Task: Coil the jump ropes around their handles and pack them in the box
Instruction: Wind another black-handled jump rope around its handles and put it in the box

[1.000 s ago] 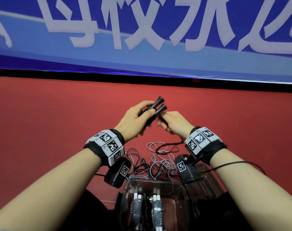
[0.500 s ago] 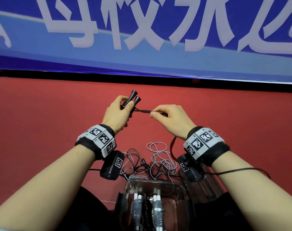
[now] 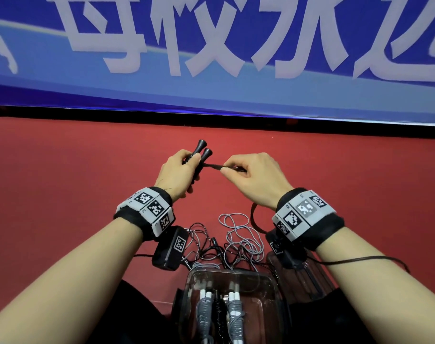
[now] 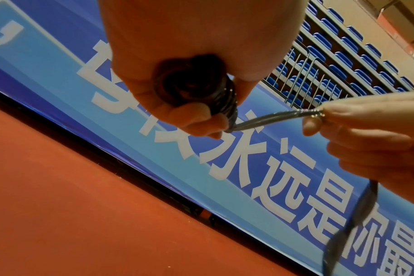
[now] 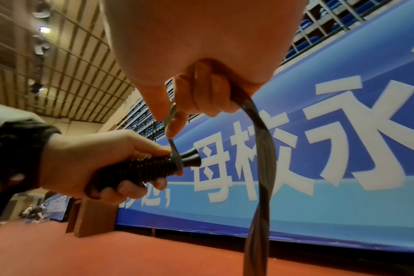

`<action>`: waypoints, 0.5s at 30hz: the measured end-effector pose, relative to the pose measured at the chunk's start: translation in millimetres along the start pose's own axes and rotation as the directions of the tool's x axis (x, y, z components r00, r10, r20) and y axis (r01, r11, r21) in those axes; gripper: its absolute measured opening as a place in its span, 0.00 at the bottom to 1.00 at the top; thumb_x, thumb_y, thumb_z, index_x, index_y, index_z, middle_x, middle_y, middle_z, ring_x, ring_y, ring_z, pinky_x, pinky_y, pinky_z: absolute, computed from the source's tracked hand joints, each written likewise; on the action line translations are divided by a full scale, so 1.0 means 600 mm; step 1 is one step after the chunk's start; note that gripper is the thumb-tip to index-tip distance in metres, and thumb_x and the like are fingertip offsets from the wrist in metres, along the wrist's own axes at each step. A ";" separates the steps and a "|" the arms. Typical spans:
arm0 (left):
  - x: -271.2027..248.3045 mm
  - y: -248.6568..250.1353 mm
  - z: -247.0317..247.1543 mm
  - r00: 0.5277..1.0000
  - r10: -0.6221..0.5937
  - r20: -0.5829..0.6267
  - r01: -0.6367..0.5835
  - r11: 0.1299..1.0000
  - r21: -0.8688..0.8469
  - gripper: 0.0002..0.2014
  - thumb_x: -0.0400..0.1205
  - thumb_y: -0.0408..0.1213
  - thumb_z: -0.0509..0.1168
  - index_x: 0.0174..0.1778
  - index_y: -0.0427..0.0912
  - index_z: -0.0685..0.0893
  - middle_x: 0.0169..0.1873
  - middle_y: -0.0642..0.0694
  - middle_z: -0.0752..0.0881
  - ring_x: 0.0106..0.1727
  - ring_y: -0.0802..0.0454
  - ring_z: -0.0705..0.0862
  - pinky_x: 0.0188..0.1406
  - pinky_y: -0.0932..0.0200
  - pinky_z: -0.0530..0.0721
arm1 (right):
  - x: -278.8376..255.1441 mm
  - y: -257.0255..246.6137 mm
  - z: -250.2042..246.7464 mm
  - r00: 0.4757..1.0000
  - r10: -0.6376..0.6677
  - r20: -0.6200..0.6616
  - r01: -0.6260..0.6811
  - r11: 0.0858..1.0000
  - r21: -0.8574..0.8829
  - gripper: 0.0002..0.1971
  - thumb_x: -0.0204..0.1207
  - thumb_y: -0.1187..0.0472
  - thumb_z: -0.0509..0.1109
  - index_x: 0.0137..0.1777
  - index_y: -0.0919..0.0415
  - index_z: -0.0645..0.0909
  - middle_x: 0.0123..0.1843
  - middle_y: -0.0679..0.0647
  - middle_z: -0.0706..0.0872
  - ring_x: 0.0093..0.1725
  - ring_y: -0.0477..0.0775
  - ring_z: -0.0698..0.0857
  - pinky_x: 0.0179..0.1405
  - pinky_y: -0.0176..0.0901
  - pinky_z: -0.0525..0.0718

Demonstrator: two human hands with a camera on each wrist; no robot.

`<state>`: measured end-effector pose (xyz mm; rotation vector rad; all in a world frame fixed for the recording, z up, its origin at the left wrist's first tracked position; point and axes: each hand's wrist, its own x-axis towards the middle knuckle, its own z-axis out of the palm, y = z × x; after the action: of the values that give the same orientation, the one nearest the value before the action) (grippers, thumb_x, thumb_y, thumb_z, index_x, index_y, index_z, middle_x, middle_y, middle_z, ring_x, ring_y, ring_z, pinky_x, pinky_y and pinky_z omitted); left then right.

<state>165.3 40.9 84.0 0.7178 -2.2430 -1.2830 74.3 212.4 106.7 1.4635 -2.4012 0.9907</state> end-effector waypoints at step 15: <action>-0.043 0.023 0.027 0.922 0.218 0.321 -0.384 0.627 0.678 0.26 0.78 0.70 0.56 0.57 0.53 0.79 0.36 0.48 0.84 0.40 0.42 0.82 0.37 0.53 0.74 | 0.008 0.022 -0.016 0.998 0.042 0.054 -0.047 0.996 0.082 0.11 0.77 0.46 0.70 0.37 0.48 0.84 0.24 0.40 0.78 0.28 0.39 0.75 0.36 0.43 0.72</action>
<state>172.2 73.3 85.3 0.4118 -2.9148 -0.2443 59.2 218.7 110.1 1.4874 -2.4676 1.0881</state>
